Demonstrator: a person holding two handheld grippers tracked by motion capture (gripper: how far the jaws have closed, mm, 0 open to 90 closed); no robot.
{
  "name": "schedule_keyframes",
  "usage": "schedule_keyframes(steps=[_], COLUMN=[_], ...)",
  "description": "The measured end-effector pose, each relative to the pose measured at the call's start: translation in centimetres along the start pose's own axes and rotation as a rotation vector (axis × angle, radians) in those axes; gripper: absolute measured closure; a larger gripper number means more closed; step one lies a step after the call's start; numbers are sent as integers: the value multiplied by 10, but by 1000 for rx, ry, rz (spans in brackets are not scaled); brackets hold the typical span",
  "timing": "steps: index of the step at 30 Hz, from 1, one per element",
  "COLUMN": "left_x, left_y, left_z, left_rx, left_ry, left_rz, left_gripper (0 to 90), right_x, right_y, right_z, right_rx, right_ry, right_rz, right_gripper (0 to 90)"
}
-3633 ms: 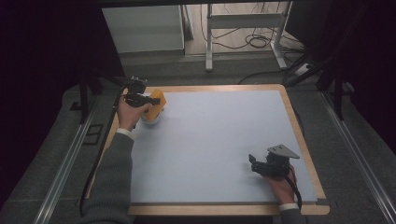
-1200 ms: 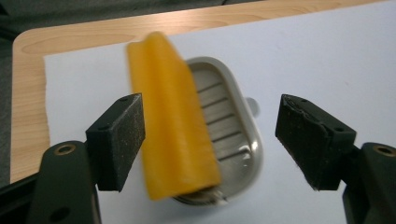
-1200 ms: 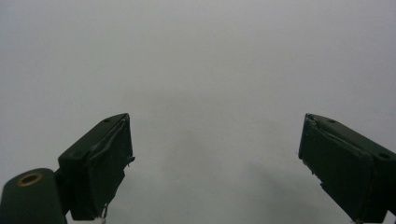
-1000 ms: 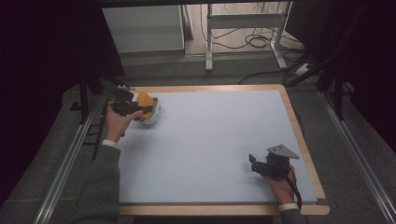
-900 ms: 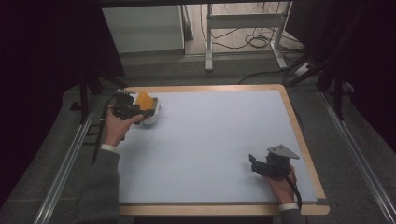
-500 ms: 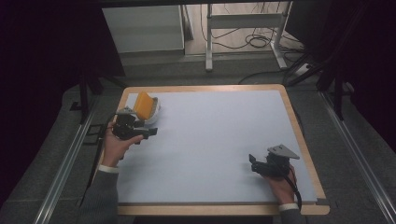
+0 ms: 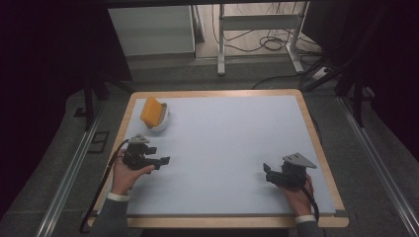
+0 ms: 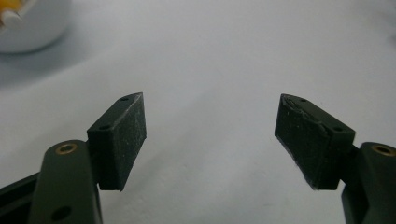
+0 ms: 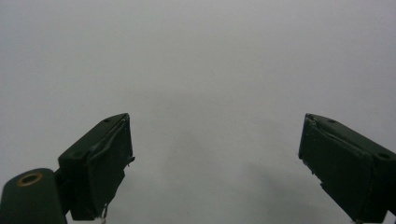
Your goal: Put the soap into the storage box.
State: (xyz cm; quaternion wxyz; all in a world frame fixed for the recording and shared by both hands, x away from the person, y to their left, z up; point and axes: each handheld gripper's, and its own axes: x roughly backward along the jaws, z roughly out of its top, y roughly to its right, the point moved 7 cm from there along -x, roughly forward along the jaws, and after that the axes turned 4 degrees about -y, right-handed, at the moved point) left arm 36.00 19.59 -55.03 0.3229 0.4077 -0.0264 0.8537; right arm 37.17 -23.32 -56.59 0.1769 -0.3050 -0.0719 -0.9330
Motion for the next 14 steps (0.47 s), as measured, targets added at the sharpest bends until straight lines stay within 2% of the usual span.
schedule_keyframes(steps=[2,4,10,14], left_x=[-3,-4,-4,-6], left_y=[0,-3,-3,-3], left_z=[-5,-8,-8,-11], left_rx=[1,-2,5,4], left_ry=[-16,-30,-18,-32], left_rz=[2,23,20,26], left_gripper=[256,252,254,250], right_x=[0,0,-1,0], right_y=[0,0,0,-1], right_z=[0,0,0,0], right_rx=[1,4,5,4], right_ry=[0,-2,-3,-2], right_rz=[-3,-2,-3,-2], right_gripper=[99,99,99,99])
